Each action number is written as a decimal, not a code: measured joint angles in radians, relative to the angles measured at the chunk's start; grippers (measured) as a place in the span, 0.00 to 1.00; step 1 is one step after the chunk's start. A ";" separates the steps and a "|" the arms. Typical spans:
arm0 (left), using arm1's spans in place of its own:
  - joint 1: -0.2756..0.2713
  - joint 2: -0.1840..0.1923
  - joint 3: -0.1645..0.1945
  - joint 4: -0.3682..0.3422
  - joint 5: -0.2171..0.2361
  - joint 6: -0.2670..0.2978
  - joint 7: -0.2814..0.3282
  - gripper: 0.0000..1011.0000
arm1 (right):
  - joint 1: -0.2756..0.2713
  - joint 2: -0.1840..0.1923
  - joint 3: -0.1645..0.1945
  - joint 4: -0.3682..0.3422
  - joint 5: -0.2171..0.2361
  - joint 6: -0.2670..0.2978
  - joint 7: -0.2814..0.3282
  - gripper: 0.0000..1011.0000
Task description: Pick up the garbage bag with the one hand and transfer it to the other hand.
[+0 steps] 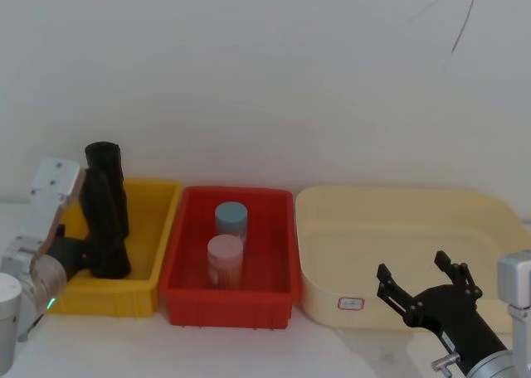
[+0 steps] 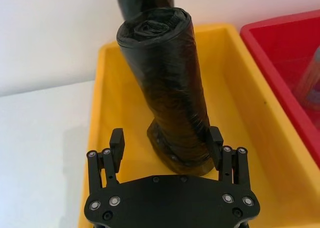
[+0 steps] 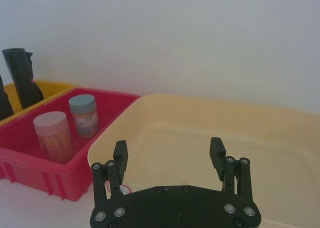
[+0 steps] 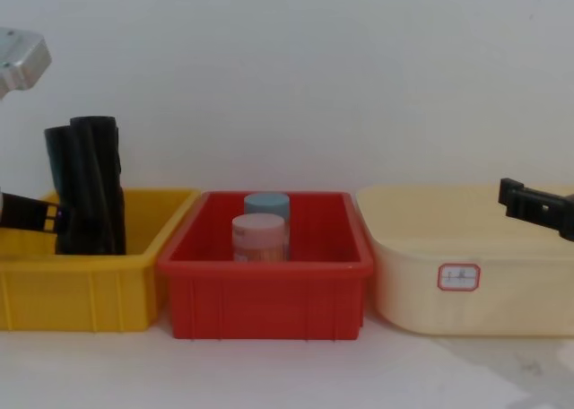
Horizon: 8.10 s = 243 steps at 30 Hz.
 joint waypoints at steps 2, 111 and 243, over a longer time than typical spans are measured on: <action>-0.016 0.000 0.005 0.023 -0.002 -0.018 -0.025 0.99 | 0.000 0.000 0.000 0.000 0.000 0.000 0.000 0.99; -0.162 -0.082 0.008 0.289 -0.038 -0.130 -0.155 0.42 | 0.309 -0.038 -0.064 0.221 0.101 0.091 0.244 0.99; -0.162 -0.082 0.008 0.289 -0.038 -0.130 -0.155 0.42 | 0.770 -0.239 -0.376 0.805 -0.013 0.285 0.424 0.66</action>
